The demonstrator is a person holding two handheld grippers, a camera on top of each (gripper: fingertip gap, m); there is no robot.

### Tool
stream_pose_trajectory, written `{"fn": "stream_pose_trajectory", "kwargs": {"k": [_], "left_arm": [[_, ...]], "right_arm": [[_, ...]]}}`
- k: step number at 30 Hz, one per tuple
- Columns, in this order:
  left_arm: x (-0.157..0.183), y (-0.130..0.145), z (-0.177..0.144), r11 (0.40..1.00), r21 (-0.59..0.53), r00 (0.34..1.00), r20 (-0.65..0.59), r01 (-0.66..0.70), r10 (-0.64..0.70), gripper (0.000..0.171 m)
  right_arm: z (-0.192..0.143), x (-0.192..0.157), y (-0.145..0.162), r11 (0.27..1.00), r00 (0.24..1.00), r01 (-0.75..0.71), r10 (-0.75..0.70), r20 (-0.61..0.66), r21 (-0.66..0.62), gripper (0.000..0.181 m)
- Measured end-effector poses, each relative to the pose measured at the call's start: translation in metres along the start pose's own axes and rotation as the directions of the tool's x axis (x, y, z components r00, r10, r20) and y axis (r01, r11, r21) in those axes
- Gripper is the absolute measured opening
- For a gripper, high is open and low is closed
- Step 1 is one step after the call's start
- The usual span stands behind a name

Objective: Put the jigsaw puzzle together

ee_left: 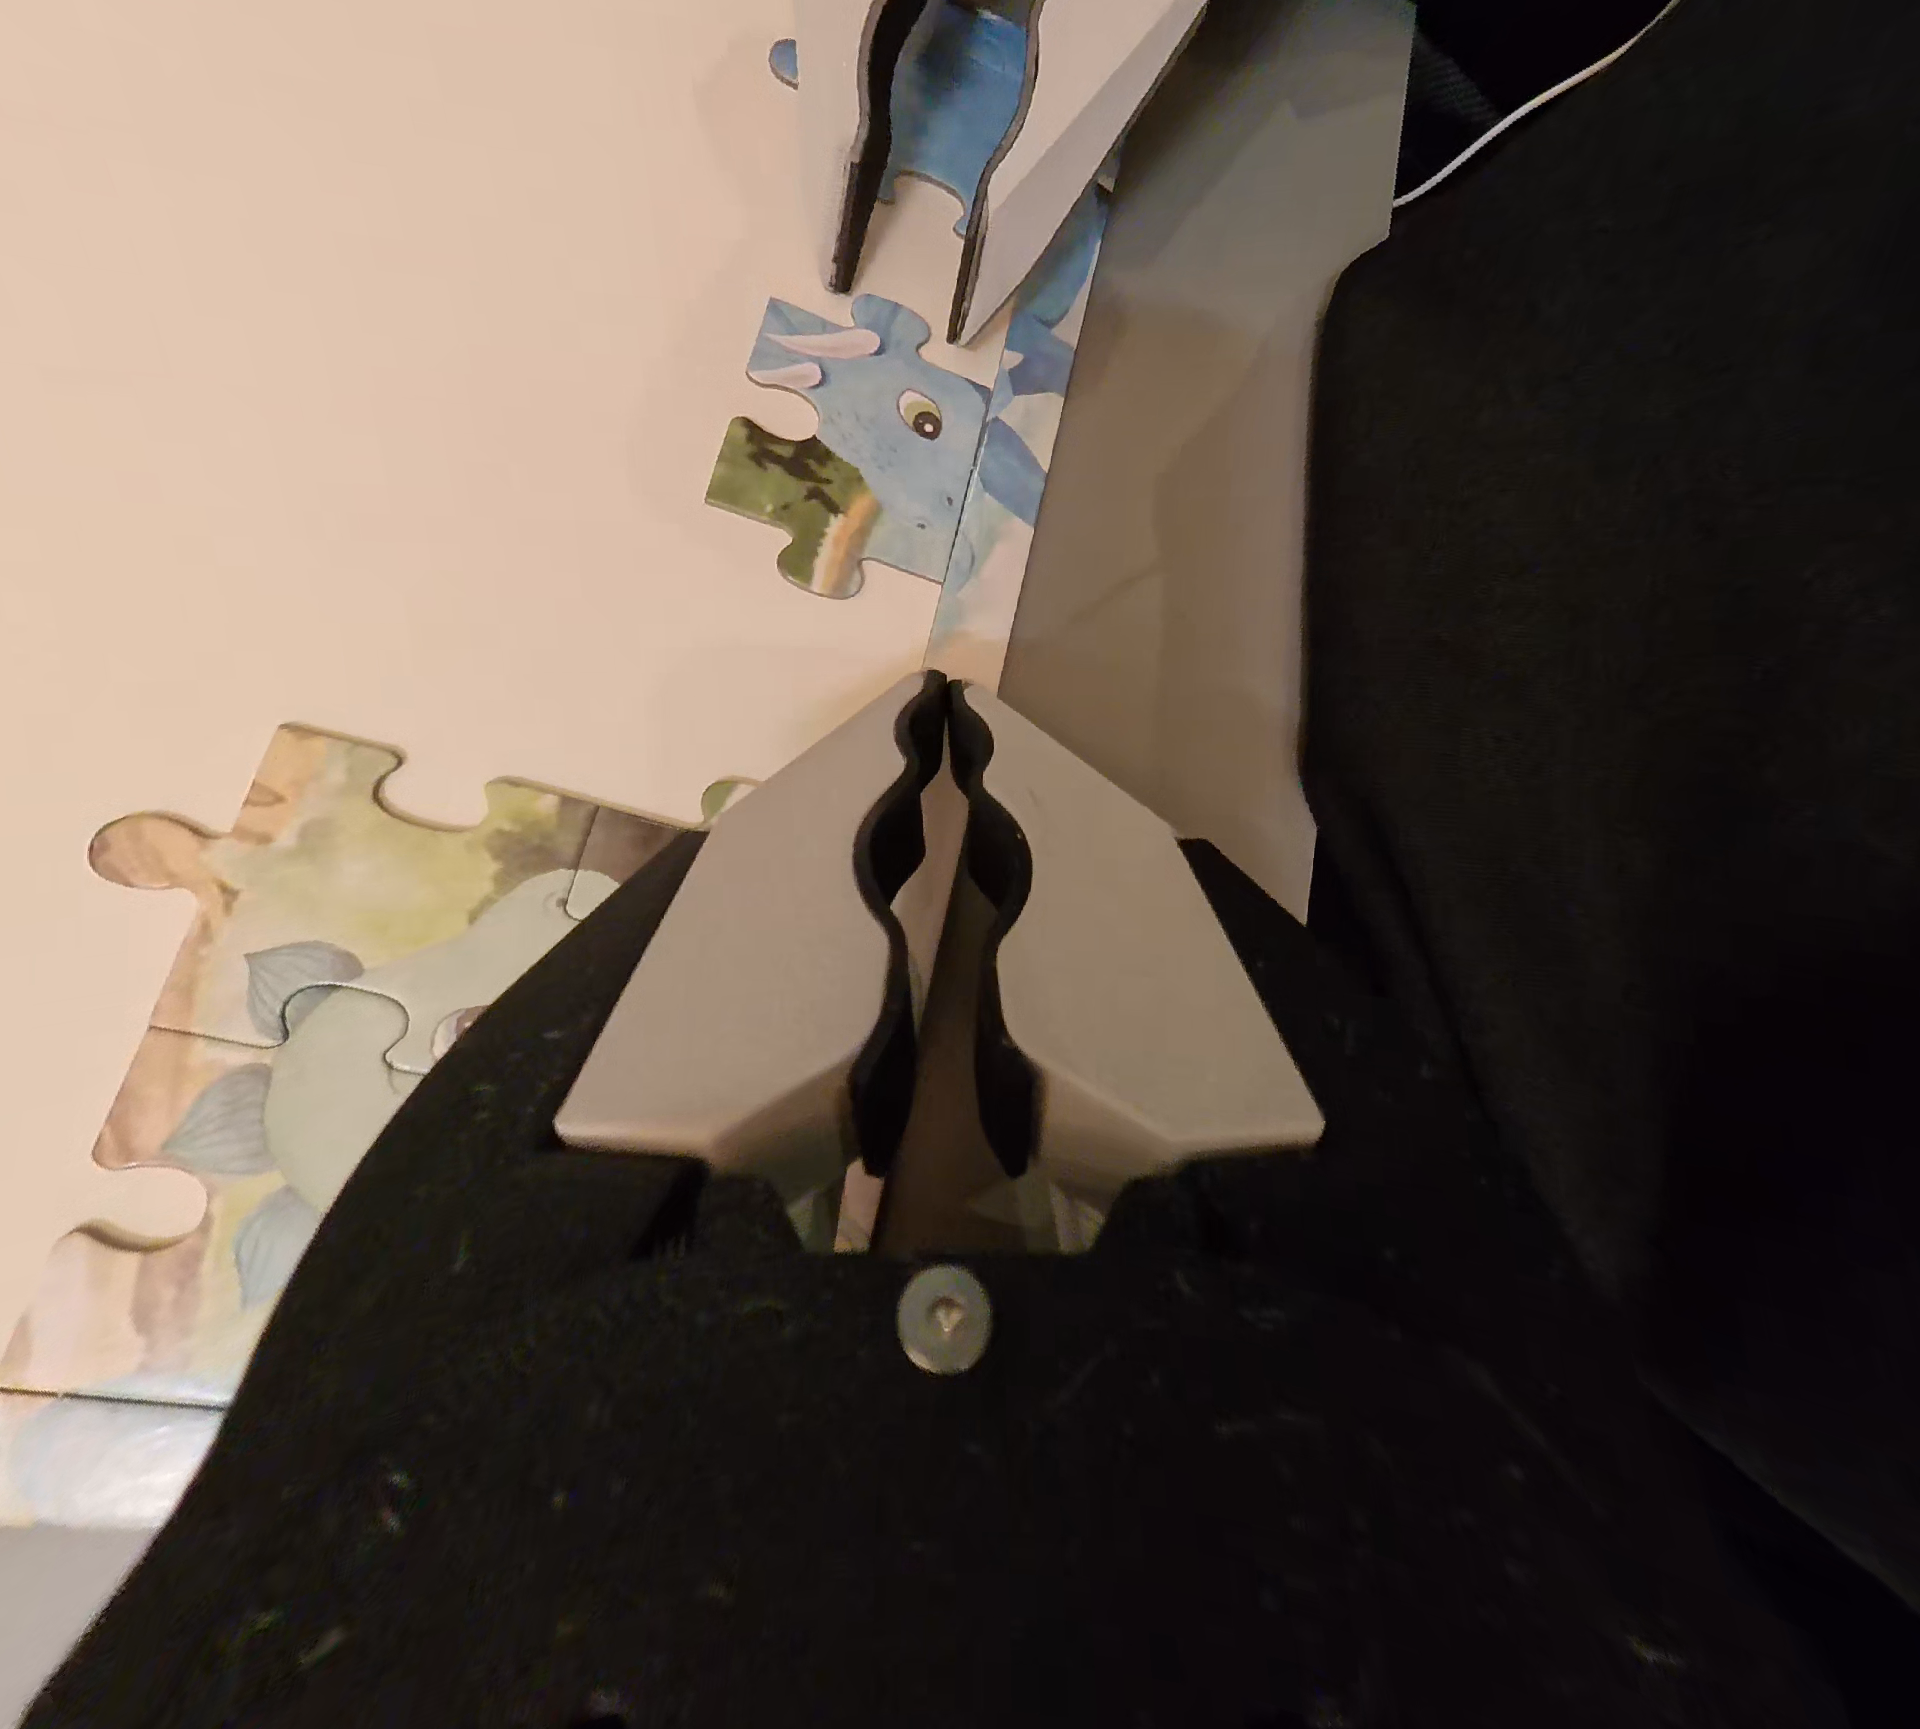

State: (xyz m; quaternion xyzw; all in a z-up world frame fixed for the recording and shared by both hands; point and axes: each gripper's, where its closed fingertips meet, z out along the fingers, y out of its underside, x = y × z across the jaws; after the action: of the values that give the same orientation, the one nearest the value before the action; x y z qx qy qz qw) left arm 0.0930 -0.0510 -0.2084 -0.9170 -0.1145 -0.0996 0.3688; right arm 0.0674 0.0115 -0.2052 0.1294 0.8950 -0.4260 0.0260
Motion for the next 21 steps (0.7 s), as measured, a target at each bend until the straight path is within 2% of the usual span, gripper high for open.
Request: {"fn": "stream_pose_trajectory", "kwargs": {"k": [11, 21], "left_arm": [[0.0002, -0.0008, 0.0011, 1.000, -0.005, 1.000, 0.010, -0.010, 0.010, 0.000], [0.0002, -0.0008, 0.0011, 1.000, -0.006, 1.000, 0.017, -0.018, 0.018, 0.000]], "right_arm": [[-0.0010, -0.0026, -0.0055, 0.999, 1.000, 0.013, -0.013, 0.006, 0.031, 0.017], [-0.0021, 0.0014, 0.0026, 1.000, 1.000, 0.002, -0.002, -0.003, -0.006, 0.016]]}}
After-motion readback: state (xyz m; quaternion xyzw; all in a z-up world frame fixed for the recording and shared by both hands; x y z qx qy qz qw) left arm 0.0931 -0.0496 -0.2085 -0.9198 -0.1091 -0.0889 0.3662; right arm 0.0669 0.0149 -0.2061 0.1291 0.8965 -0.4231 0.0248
